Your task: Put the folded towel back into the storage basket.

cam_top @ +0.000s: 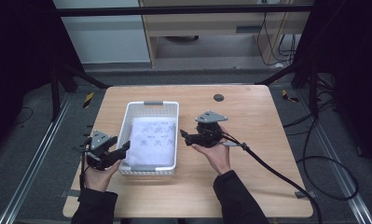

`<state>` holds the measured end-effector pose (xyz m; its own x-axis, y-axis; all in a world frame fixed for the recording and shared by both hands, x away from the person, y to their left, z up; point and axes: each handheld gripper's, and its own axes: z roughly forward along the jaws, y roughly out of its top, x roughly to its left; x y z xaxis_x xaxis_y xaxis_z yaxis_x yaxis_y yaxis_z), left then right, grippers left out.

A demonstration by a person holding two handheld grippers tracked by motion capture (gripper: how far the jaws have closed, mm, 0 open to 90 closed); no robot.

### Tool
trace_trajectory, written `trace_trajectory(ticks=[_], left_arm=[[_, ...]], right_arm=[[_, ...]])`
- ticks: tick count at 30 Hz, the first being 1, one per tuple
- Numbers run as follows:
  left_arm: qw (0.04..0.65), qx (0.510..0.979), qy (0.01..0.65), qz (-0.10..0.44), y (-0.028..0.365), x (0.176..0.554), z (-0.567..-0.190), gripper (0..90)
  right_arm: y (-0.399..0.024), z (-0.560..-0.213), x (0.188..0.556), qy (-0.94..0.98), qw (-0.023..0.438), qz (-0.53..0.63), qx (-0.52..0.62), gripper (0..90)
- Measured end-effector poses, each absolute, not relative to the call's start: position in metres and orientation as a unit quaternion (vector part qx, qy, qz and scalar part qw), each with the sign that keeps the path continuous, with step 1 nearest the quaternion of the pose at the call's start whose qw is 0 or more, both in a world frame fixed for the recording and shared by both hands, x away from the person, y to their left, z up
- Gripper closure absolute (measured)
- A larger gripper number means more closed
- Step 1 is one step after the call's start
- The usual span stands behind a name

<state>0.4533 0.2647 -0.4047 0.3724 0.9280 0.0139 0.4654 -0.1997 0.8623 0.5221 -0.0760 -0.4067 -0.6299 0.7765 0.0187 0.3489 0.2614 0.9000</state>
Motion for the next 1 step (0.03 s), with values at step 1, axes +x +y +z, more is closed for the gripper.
trace_trajectory(ticks=[1], left_arm=[[0.409,0.721,0.481,0.286,0.2649,0.4527,-0.4046,43.5]], right_arm=[[-0.0808,-0.4069,0.5201,0.761,0.221,0.484,0.37,18.0]])
